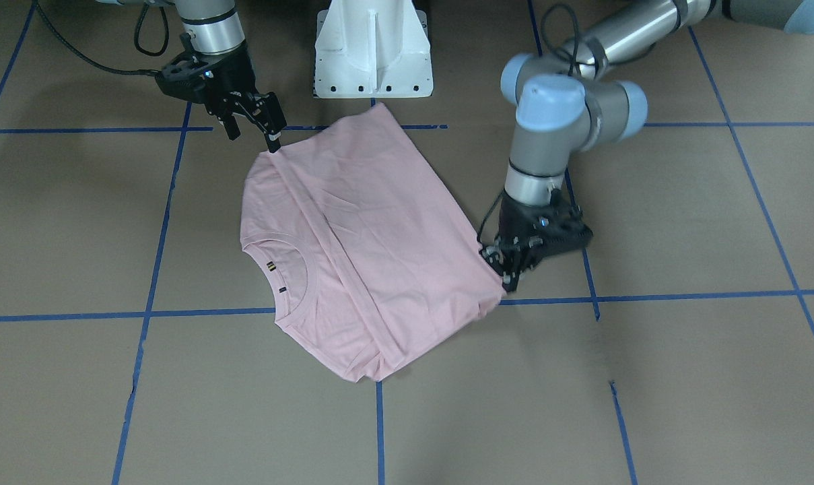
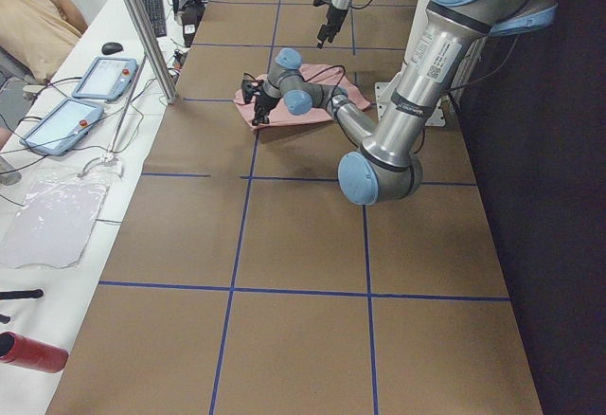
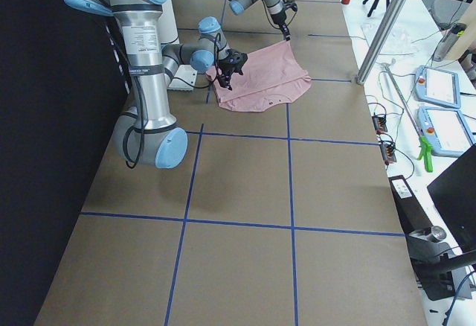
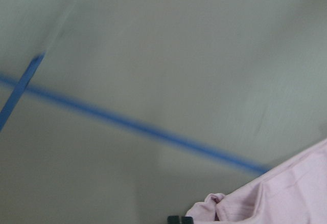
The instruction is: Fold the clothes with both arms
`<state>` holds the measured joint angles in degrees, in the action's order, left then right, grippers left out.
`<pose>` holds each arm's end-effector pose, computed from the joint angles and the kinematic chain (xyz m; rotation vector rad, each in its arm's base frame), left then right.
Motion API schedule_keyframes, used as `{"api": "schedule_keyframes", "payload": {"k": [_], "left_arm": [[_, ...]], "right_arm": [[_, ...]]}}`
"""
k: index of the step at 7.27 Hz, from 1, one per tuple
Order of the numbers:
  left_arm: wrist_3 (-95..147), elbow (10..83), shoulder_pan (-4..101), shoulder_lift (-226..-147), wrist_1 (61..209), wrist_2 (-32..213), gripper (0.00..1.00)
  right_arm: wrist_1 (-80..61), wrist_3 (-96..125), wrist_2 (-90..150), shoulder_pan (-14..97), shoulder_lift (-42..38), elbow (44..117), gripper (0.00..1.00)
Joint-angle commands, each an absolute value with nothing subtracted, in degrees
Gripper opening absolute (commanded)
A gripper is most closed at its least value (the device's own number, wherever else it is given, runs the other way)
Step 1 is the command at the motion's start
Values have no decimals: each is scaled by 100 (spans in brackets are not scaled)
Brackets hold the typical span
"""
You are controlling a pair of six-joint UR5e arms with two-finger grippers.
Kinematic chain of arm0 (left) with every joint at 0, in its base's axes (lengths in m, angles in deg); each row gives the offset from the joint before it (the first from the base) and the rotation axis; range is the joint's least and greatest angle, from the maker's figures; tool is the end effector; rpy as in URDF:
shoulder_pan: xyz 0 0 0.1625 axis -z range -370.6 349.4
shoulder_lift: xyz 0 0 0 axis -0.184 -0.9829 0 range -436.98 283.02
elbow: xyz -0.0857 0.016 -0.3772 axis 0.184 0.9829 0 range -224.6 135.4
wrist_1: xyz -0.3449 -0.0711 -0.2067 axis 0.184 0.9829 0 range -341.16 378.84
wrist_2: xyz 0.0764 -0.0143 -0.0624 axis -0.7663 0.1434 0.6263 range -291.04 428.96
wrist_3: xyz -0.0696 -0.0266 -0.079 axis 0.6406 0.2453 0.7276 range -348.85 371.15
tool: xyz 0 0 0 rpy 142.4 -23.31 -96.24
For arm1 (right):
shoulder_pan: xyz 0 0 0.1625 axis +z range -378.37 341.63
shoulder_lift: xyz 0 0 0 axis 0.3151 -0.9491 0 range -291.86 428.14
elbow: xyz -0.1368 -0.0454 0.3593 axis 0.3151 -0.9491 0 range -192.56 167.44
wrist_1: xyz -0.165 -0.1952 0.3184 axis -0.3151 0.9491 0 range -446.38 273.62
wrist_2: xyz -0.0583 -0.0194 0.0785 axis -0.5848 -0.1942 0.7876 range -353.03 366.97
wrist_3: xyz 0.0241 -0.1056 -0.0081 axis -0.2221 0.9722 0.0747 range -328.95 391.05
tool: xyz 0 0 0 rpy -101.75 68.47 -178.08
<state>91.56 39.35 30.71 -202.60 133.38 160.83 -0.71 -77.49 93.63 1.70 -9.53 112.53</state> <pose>0.4457 -0.5646 0.2697 0.3829 0.8754 -0.4960 -0.4130 -0.2995 0.2454 0.0675 -0.9199 0.6527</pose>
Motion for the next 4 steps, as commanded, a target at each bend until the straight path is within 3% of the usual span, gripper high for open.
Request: {"api": "schedule_keyframes", "payload": {"k": [1, 2, 4], "left_arm": [[8981, 2054, 3587, -21378, 14201, 16081, 0], [8990, 1383, 3624, -21574, 14911, 16081, 0], [9016, 1524, 3624, -21515, 15032, 16107, 51]], "right_arm": [[-121, -7749, 9337, 176, -938, 11269, 100], [-121, -7758, 9310, 167, -938, 11277, 100], [-139, -7802, 9301, 132, -512, 11034, 100]]}}
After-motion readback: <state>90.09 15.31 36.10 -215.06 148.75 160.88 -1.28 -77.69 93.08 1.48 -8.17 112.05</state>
